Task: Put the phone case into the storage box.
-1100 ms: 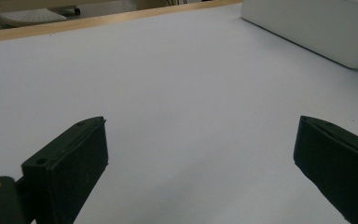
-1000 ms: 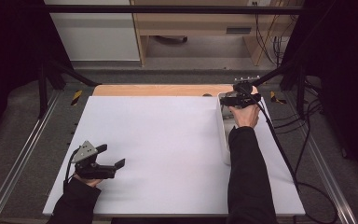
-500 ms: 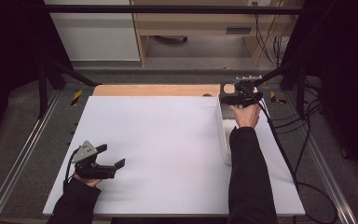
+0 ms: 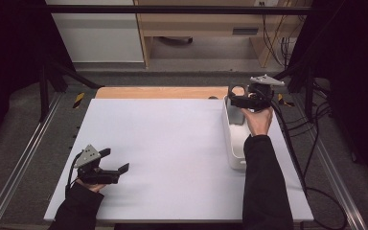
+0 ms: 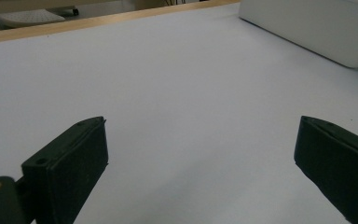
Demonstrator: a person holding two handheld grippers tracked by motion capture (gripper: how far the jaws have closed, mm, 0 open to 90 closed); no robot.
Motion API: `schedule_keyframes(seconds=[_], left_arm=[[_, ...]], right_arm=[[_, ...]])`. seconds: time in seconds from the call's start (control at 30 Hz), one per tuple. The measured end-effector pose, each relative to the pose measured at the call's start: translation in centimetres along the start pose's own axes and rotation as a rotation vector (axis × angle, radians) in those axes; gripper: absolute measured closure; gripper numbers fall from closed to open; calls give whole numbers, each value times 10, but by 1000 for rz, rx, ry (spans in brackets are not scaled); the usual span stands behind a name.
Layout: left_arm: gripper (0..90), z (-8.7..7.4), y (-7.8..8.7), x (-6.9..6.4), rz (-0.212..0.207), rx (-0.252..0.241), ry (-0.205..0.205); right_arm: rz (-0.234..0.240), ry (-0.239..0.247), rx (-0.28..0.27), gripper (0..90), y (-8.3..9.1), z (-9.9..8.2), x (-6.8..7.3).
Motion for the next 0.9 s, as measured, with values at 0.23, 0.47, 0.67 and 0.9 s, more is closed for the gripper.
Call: schedule_keyframes(seconds=[0.23,0.47,0.67,0.9], left_arm=[[21,-1,-1,0,-1,2,-6],[21,0,-1,-1,-3,-2,-14],[21,0,-1,-2,-5,-5,-16],[21,0,-1,-4,-7,-7,-21]], right_arm=[[117,47,-85,6,26,4,22],[232,71,-126,6,52,-5,44],[294,99,-124,7,71,-25,53],[355,99,-157,11,90,-49,59]])
Point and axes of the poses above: each handheld gripper's, and its own axes: y roughly backward along the jaws, z roughly out of its top, x roughly to its left, the point moved 6 cm from there along -y, roughly forward along the jaws, and after that the axes turned 5 degrees about z, right-handed, at the moved point
